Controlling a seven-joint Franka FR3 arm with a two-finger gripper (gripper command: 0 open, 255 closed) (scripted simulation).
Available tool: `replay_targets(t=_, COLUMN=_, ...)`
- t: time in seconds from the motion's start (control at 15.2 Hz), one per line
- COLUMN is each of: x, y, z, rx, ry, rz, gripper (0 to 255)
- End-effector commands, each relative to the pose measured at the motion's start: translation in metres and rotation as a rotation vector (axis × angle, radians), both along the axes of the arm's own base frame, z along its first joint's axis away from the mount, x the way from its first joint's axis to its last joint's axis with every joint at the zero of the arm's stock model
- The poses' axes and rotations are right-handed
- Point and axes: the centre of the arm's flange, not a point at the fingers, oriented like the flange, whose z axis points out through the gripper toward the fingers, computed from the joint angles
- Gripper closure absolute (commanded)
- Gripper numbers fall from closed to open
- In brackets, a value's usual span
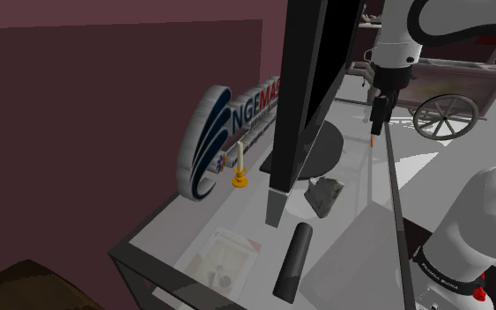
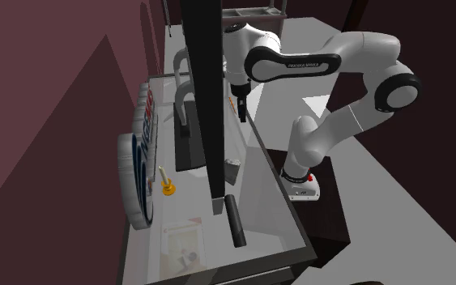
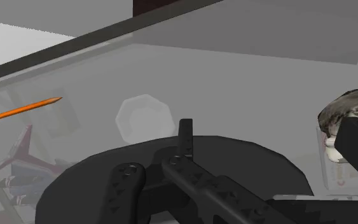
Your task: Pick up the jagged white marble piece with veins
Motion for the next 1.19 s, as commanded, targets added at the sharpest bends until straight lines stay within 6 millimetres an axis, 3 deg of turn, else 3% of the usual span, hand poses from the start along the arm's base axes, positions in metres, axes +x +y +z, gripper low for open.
replay_targets(t=0.0, x=0.000, y=0.000, z=0.000, rx=0.000, ry=0.000, rz=0.000, gripper=0)
replay_targets(t=0.53, x=0.011, y=0.062, z=-0.059, rx=0.132, ry=-0.046, rz=-0.201, gripper=0)
replay_targets(t=0.99, x=0.033, y=0.119, z=-0.102, rx=0.247, ry=-0.085, rz=-0.376, gripper=0)
replay_targets(t=1.12, x=0.033, y=0.119, z=-0.108, rx=0.248, ry=-0.086, rz=-0.377, gripper=0)
